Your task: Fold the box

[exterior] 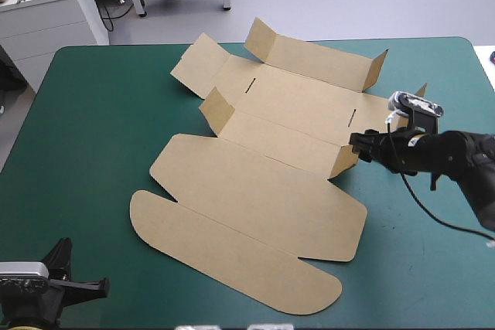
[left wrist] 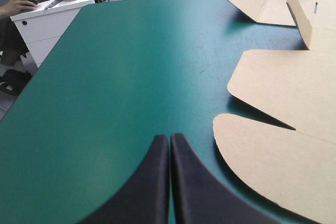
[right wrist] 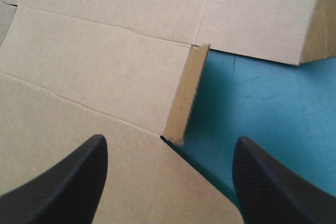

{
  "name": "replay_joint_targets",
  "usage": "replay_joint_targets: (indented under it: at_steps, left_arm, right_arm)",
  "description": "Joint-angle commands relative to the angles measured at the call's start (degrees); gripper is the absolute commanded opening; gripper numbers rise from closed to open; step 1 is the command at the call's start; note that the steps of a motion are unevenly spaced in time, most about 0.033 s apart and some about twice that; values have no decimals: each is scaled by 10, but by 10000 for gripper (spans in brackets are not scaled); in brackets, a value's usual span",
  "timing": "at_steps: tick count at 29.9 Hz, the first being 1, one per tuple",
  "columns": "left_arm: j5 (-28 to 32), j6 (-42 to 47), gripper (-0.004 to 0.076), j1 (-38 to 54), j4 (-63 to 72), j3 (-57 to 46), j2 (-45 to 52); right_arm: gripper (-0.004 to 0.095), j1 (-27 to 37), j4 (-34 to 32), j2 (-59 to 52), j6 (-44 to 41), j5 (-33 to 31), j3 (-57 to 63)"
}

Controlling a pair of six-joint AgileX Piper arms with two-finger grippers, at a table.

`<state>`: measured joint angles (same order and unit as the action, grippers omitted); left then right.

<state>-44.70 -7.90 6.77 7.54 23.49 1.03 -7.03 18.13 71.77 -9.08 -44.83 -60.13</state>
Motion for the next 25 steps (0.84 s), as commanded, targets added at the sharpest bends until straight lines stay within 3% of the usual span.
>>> replay_joint_targets:
  at_steps: [1,10,19,21,23,25]
  left_arm:
    - [43,3,-10,1,7,18,7]
    - [43,3,-10,1,7,18,7]
    - [43,3,-10,1,7,18,7]
    - [43,3,-10,1,7,18,7]
    - [43,3,-10,1,7,18,7]
    - [43,3,-10,1,7,18,7]
  right_arm:
    - [634,-1,16,53,-20,16,-70]
    - [634,-1,18,178,-79,-43,-120]
    - [624,-1,19,207,-81,-50,-121]
    - [562,-1,19,208,-81,-54,-121]
    - [421,-1,19,210,-81,-61,-121]
    - [185,-1,19,217,-81,-75,-121]
